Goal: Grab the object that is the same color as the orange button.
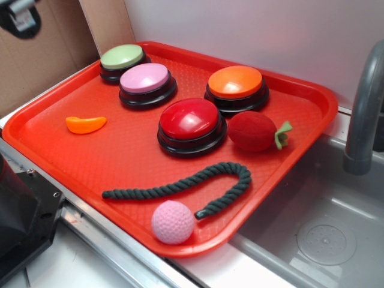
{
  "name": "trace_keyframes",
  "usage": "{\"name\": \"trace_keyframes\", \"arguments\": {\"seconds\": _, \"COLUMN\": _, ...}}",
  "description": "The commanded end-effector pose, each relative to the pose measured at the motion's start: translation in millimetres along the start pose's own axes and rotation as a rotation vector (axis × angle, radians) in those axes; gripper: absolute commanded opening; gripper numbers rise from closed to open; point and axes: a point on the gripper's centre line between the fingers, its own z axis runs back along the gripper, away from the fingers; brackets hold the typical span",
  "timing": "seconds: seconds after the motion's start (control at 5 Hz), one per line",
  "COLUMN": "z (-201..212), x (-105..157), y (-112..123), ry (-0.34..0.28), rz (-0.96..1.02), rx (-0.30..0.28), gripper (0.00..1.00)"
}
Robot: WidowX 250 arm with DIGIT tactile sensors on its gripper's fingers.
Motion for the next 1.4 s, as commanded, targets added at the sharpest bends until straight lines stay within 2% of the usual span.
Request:
{"name": "trace_keyframes", "arguments": {"seconds": 0.0, "z": -50.5, "x": 18.3, "y": 32.8, "ry": -0.077, "rz": -0.128, "rx": -0.024, "gripper": 1.00}}
{"name": "trace_keyframes", "arguments": {"seconds": 0.2, "z": -76.7, "x": 25.8, "y": 44.2, "ry": -0.097, "rz": -0.189, "rx": -0.039, "gripper": 1.00}}
{"name": "trace_keyframes", "arguments": {"seconds": 0.6, "z": -130.6, "x": 28.6, "y": 67.2, "ry": -0.058, "rz": -0.220, "rx": 0.001, "gripper": 1.00}}
{"name": "trace_keyframes", "arguments": {"seconds": 1.2, "z": -174.9, "x": 27.5, "y": 75.0, "ry": -0.005, "rz": -0.245, "rx": -0.016, "gripper": 1.00}}
